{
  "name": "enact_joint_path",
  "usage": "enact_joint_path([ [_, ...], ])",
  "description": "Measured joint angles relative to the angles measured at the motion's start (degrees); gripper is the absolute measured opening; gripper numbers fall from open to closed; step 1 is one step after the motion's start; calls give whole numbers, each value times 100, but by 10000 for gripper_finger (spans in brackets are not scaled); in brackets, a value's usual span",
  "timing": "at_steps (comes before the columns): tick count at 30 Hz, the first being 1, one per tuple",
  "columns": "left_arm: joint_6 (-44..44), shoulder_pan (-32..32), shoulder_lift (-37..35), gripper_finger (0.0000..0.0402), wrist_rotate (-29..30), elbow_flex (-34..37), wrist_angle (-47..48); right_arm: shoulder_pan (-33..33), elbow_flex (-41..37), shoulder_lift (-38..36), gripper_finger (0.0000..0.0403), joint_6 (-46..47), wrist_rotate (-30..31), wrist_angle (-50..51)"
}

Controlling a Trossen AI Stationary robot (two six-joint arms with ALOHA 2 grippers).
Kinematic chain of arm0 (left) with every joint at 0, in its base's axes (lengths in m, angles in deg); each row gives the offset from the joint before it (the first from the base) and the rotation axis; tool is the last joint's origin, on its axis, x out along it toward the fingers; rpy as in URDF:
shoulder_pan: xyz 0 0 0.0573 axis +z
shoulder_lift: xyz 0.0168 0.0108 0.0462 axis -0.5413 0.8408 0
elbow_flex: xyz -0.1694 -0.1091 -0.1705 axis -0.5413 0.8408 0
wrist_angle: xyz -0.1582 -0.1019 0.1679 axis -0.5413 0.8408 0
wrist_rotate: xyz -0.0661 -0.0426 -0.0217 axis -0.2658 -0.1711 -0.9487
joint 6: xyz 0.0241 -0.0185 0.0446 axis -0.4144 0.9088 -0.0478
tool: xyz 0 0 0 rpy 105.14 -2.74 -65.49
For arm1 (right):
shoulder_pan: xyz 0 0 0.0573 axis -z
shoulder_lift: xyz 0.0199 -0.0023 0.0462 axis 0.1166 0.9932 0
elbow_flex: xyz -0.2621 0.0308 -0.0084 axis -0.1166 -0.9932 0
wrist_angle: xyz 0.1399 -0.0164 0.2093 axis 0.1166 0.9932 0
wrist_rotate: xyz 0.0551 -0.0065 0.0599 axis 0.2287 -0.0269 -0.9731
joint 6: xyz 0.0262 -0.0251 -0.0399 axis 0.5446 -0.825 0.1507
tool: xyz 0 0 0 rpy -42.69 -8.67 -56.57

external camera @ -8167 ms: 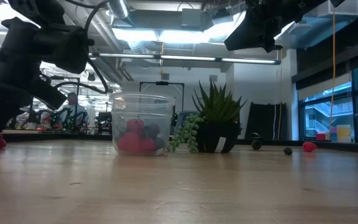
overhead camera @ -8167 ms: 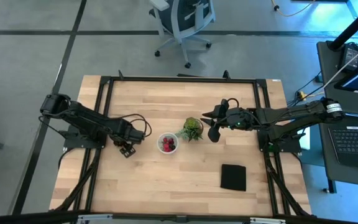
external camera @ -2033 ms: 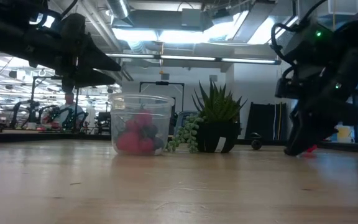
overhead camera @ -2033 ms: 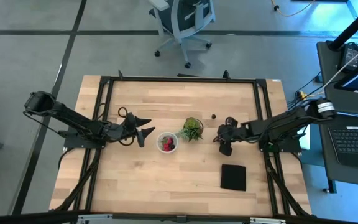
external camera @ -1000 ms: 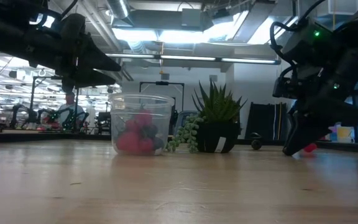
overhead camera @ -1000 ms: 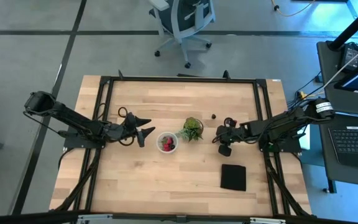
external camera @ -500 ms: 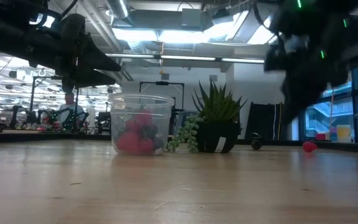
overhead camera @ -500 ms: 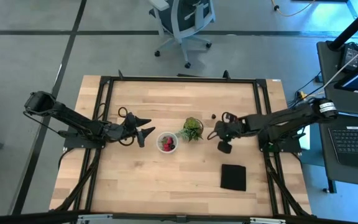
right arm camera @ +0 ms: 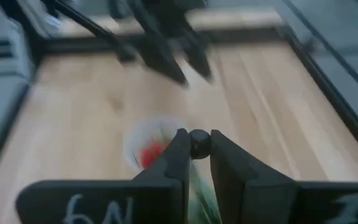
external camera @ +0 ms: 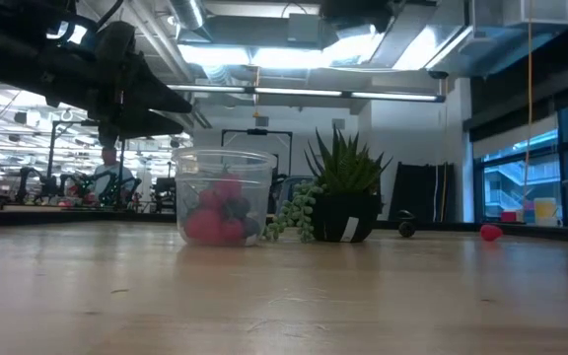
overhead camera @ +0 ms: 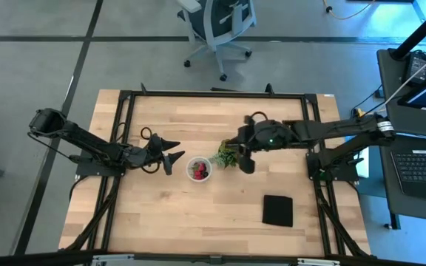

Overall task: Pick and placing Produce into tupperware
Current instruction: Put the blueberry into the transparent container

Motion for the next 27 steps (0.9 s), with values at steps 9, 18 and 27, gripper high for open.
enact_joint_path([
  [9,-4,0,0,236,-15,0,20,-2,165,1236,47,-338,-560,-1340],
  [18,-6,0,-1,236,-39,-2,148,20,536,2436,47,-341,-1178,-1337],
  [27,-4,1,-2,236,-106,-2,145,57,714,3187,46,-357,-1270,-1319],
])
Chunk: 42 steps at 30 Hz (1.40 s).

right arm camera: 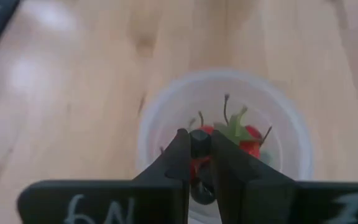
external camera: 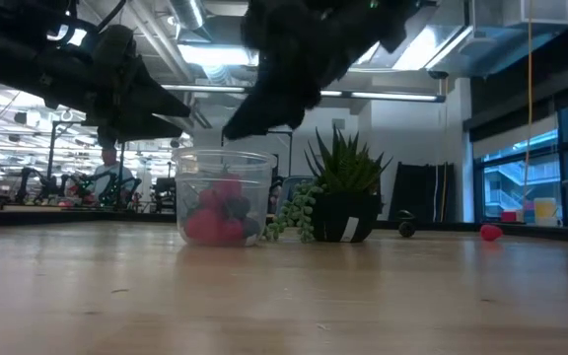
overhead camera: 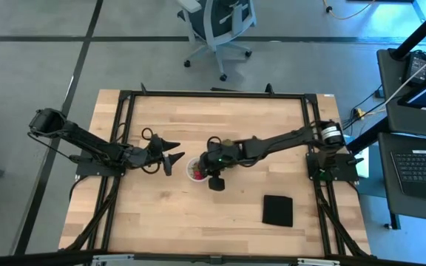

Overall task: Pick and placing Produce into tupperware
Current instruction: Put the blueberry into the transparent container

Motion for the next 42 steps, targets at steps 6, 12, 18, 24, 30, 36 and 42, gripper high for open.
enact_joint_path([
  [6,0,-1,0,236,-1,0,-3,46,2,231,48,9,9,48],
  [12,0,-1,0,236,1,0,-3,44,2,262,50,11,13,42],
  [18,0,-1,0,236,1,0,-5,44,2,262,52,140,13,47],
  [24,0,-1,0,236,1,0,-5,44,2,262,55,-14,13,42],
  [30,0,-1,1,236,1,0,-5,44,2,262,89,-11,15,40],
  [36,0,-1,1,236,1,0,-5,44,2,262,135,-2,14,41],
  [42,-1,-1,0,236,3,0,-5,44,0,230,161,133,15,47],
])
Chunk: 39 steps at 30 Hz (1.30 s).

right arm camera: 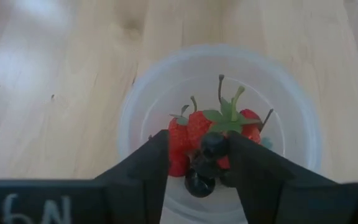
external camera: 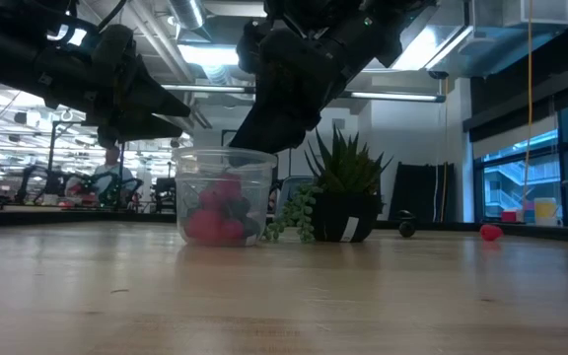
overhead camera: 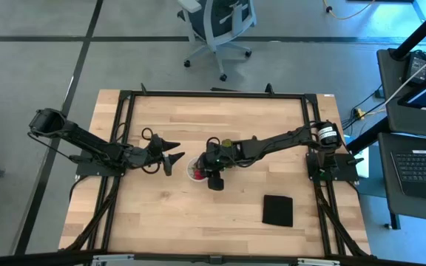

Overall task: Pick and placing Produce into tupperware
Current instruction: Put the blueberry into the transparent container, then put the blackberry into the transparent container

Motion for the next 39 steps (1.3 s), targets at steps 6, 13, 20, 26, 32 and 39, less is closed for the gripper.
enact_joint_path([
  [6,1,0,0,236,0,0,0,0,-2,-266,167,-8,0,11],
  [13,1,0,0,236,0,0,0,24,-4,-566,167,-140,3,84],
  [20,1,0,0,236,-1,0,-9,196,-7,-1524,167,-140,4,906],
  [26,3,0,0,236,0,0,-11,452,-7,-2857,167,-293,441,2339],
  [32,3,0,0,236,0,0,-11,751,-7,-3821,167,-247,1311,3948],
  [39,5,0,0,236,0,0,-11,1555,-7,-4052,182,663,1323,5008],
])
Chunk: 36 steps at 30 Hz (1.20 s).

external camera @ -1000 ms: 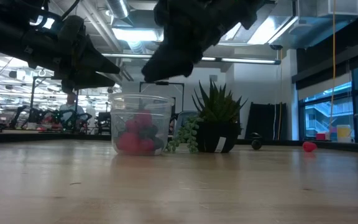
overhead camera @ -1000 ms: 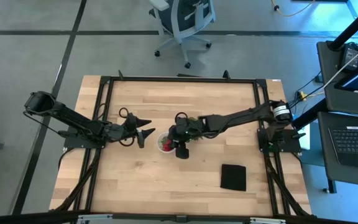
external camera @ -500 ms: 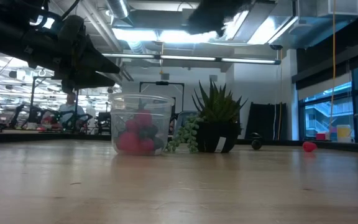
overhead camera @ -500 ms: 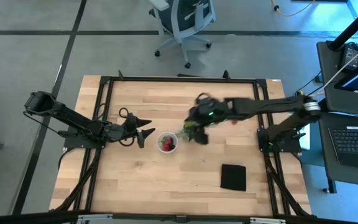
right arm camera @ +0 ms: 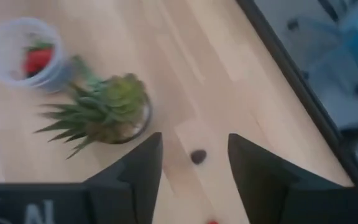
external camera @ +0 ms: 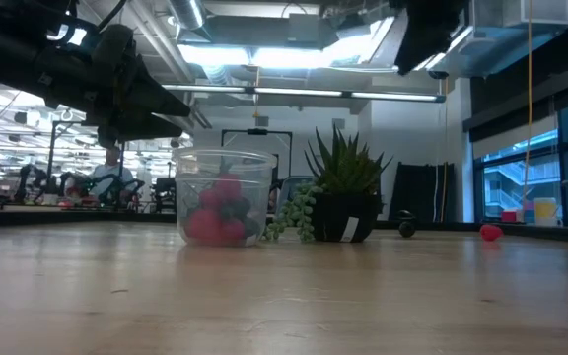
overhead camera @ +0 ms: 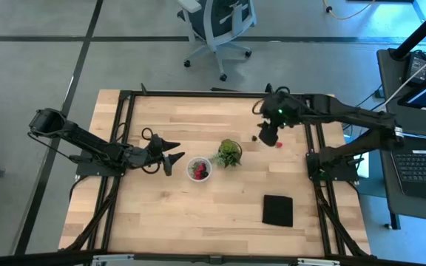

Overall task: Pick and placing Produce into tupperware
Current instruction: Put the blackberry into the transparent container

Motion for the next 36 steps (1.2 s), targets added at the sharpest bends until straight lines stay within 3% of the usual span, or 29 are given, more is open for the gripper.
enact_joint_path([
  [10,3,0,0,236,-3,0,2,635,0,691,300,142,2,56],
  [14,3,0,0,236,-160,0,2,670,0,1016,329,77,16,96],
  [19,17,0,0,236,-353,0,3,714,-367,1135,336,285,432,-111],
  [24,14,0,0,236,-420,0,4,941,-1178,1134,336,777,441,-441],
  [36,0,7,0,236,-413,0,4,1100,-2689,1135,336,1895,-164,-2122],
])
